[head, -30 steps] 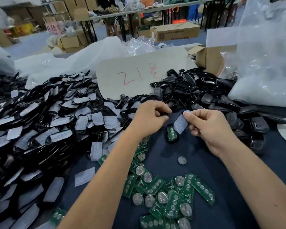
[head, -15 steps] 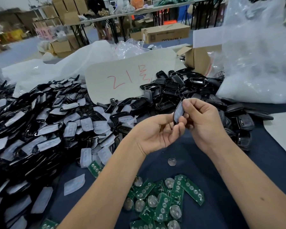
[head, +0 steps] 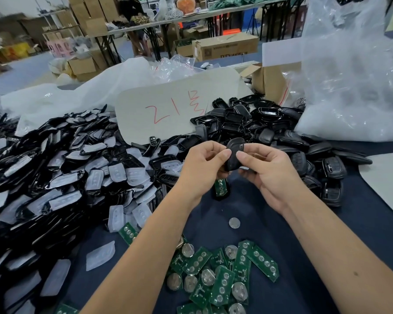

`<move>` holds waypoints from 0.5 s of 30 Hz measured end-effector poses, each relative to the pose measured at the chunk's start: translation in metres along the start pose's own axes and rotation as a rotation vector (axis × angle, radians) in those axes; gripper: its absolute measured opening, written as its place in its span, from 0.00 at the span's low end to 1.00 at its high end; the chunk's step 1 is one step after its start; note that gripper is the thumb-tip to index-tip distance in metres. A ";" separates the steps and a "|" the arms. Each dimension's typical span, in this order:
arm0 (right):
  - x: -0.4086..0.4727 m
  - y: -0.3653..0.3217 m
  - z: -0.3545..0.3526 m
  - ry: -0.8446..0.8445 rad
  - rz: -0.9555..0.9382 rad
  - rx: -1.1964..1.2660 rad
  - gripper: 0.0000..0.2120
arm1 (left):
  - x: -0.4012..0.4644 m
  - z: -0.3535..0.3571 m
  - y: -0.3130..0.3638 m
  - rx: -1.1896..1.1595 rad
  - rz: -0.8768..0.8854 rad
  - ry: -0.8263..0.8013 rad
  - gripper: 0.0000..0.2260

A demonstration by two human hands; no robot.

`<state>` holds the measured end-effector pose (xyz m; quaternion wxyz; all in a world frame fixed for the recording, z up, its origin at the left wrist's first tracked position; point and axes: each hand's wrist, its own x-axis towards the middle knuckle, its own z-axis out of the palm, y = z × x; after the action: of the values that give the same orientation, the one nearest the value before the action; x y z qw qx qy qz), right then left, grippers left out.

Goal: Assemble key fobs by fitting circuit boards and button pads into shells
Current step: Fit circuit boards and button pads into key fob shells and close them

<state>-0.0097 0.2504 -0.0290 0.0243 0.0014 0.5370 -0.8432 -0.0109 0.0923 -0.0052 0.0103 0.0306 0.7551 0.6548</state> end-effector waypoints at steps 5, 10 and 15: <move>0.000 0.000 -0.001 0.007 -0.009 -0.005 0.07 | 0.002 -0.002 -0.003 0.038 0.040 0.017 0.08; -0.001 -0.001 0.002 0.008 -0.033 0.045 0.13 | 0.001 -0.005 -0.002 0.053 0.084 0.004 0.05; -0.003 -0.002 0.003 -0.043 -0.078 0.116 0.14 | 0.001 -0.006 0.000 -0.066 0.050 -0.051 0.05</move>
<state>-0.0071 0.2484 -0.0253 0.0026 -0.0362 0.4862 -0.8731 -0.0125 0.0860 -0.0046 0.0140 0.0659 0.7316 0.6783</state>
